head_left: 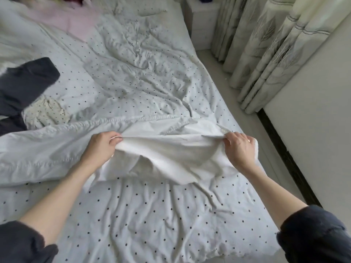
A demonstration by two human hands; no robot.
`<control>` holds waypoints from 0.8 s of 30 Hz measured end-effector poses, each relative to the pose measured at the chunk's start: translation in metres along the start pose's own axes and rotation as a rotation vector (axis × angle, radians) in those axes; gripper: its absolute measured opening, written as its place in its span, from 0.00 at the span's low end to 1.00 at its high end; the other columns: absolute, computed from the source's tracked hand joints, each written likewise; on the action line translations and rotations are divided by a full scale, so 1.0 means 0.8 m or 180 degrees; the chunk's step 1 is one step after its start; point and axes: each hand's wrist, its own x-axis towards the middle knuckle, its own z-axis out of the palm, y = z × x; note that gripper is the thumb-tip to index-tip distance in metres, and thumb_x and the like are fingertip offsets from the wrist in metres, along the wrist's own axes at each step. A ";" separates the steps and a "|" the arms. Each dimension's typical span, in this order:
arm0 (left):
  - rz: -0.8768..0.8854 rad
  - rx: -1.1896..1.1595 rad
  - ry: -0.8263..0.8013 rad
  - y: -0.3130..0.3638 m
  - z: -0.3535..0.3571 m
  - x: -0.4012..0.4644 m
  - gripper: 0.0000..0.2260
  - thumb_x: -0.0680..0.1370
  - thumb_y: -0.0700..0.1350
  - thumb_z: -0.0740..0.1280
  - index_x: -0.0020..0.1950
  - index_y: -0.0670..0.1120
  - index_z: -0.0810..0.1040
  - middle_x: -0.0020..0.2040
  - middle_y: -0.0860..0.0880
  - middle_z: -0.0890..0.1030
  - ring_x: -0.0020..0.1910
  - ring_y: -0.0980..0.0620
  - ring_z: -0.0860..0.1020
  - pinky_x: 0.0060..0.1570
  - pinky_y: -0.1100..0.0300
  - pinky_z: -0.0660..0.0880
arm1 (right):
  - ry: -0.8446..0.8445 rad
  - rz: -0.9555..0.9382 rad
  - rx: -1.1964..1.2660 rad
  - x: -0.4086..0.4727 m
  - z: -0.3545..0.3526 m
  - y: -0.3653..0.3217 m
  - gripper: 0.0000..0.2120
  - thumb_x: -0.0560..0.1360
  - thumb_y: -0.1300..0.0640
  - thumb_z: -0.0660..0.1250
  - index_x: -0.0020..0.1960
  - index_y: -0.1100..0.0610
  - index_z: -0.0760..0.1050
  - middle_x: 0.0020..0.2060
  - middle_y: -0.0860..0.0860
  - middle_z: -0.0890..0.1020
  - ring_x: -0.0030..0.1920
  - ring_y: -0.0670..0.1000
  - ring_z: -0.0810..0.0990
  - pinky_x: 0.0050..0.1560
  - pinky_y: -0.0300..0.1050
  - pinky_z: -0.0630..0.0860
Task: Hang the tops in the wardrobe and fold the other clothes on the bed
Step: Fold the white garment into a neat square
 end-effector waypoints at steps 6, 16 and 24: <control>-0.0009 0.0068 -0.0366 -0.024 0.022 0.110 0.09 0.78 0.39 0.65 0.38 0.38 0.75 0.33 0.41 0.74 0.40 0.40 0.74 0.39 0.53 0.64 | -0.0209 0.0403 0.0141 0.090 0.054 -0.021 0.11 0.78 0.61 0.58 0.55 0.59 0.77 0.50 0.55 0.81 0.55 0.58 0.73 0.58 0.49 0.59; -0.0249 0.0250 -0.0358 -0.047 0.072 0.212 0.07 0.78 0.42 0.66 0.43 0.40 0.80 0.41 0.41 0.81 0.43 0.43 0.75 0.40 0.57 0.63 | -0.0452 0.0830 0.0319 0.173 0.145 -0.023 0.13 0.76 0.63 0.57 0.54 0.57 0.78 0.50 0.56 0.79 0.56 0.58 0.73 0.59 0.51 0.60; -0.0438 0.0903 -0.0300 -0.055 0.105 0.216 0.07 0.77 0.44 0.67 0.49 0.40 0.78 0.50 0.38 0.80 0.51 0.38 0.76 0.46 0.50 0.69 | -0.0568 0.0884 0.0453 0.163 0.176 -0.035 0.17 0.80 0.55 0.56 0.67 0.59 0.69 0.65 0.59 0.71 0.66 0.59 0.68 0.71 0.55 0.51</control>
